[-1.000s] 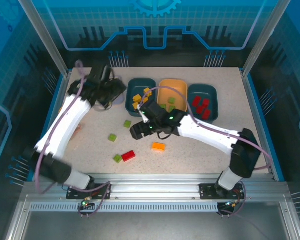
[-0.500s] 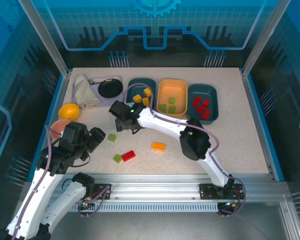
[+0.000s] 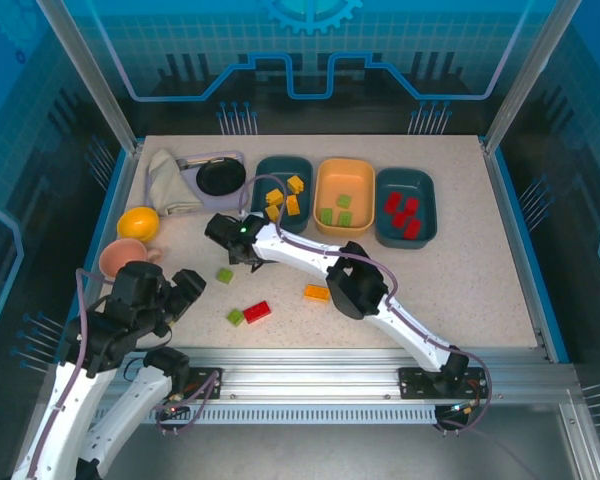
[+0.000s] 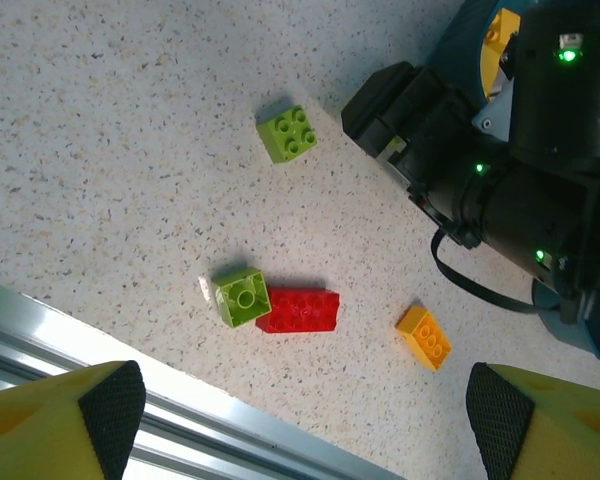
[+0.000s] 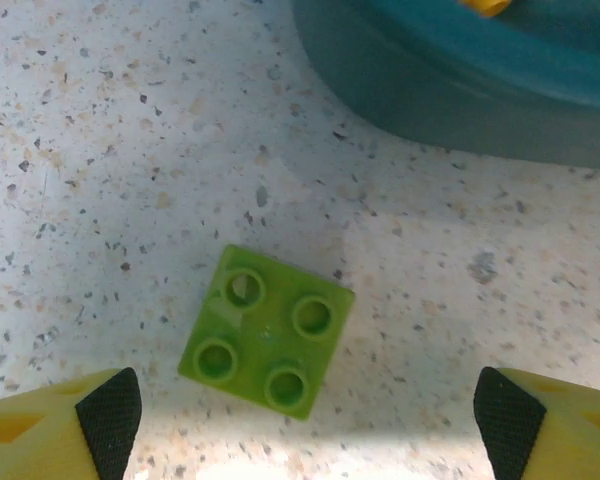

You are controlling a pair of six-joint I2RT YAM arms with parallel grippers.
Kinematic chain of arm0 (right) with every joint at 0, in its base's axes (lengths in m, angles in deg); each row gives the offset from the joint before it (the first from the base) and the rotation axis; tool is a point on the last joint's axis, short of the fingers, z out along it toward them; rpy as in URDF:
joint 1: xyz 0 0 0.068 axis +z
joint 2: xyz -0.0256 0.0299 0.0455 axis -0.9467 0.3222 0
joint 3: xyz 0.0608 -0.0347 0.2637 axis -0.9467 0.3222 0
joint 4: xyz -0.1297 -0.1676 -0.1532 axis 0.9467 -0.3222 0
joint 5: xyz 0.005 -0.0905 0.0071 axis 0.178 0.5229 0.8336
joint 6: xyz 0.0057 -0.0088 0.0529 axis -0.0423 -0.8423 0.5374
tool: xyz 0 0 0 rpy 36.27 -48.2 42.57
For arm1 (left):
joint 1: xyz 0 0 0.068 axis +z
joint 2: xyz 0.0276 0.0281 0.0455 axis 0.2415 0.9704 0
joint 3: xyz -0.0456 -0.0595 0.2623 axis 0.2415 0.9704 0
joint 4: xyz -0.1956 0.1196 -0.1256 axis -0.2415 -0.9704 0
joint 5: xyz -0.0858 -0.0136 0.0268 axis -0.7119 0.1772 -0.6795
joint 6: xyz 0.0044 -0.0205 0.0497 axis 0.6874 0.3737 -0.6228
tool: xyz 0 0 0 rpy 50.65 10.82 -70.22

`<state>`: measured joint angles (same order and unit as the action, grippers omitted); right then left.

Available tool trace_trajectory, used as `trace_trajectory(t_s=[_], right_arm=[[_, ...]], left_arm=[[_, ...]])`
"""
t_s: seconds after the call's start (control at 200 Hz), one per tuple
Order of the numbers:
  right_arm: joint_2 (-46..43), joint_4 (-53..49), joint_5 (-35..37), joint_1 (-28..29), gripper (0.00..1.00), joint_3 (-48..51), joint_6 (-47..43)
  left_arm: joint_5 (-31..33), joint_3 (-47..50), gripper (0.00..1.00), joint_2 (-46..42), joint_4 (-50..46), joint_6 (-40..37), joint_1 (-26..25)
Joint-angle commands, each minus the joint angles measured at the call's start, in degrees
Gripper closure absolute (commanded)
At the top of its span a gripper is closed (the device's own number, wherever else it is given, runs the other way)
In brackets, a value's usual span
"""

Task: Sort the legos into containers by color

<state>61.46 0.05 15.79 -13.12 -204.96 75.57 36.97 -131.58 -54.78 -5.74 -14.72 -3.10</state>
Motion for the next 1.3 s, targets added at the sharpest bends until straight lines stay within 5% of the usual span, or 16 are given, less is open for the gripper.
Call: trace_trajectory(t_s=[0.0,0.19,0.435,0.635,0.835,1.03,1.2,1.295], right_arm=[[3.8,-0.5,1.9,-0.3,0.14,-6.4,0.1],[5.9,-0.3,1.1,-1.3,0.26,-8.0,0.6],[5.4,-0.4,-0.1,-1.5,0.57,-7.3,0.3],[-0.7,1.9,-0.8,-0.7,0.73,-0.9,0.3],[-11.8,6.0,-0.6,0.2,0.75,9.3,-1.6],[-27.5,8.3,0.5,-1.2,0.75,22.1,-5.1],[-37.3,8.1,0.3,-8.3,0.75,32.3,-9.4],[-39.2,12.1,-5.5,-15.0,0.74,37.1,-11.9]], left_arm=[[-1.7,-1.2,0.13,-0.8,-2.5,-1.8,0.1],[-2.0,-1.5,0.13,-1.0,-2.3,-2.2,0.1],[-2.5,-0.9,0.14,-0.8,-1.2,-2.1,0.1],[-2.7,-0.5,0.14,-0.5,-0.6,-2.2,0.1],[-4.3,-0.1,0.14,0.3,1.6,-3.4,0.1],[-12.8,0.5,0.14,6.0,12.6,-4.9,0.1],[-14.2,-2.9,0.14,16.0,22.7,-5.9,-2.0],[-12.9,-6.1,0.14,23.0,27.0,-6.8,-5.4]])
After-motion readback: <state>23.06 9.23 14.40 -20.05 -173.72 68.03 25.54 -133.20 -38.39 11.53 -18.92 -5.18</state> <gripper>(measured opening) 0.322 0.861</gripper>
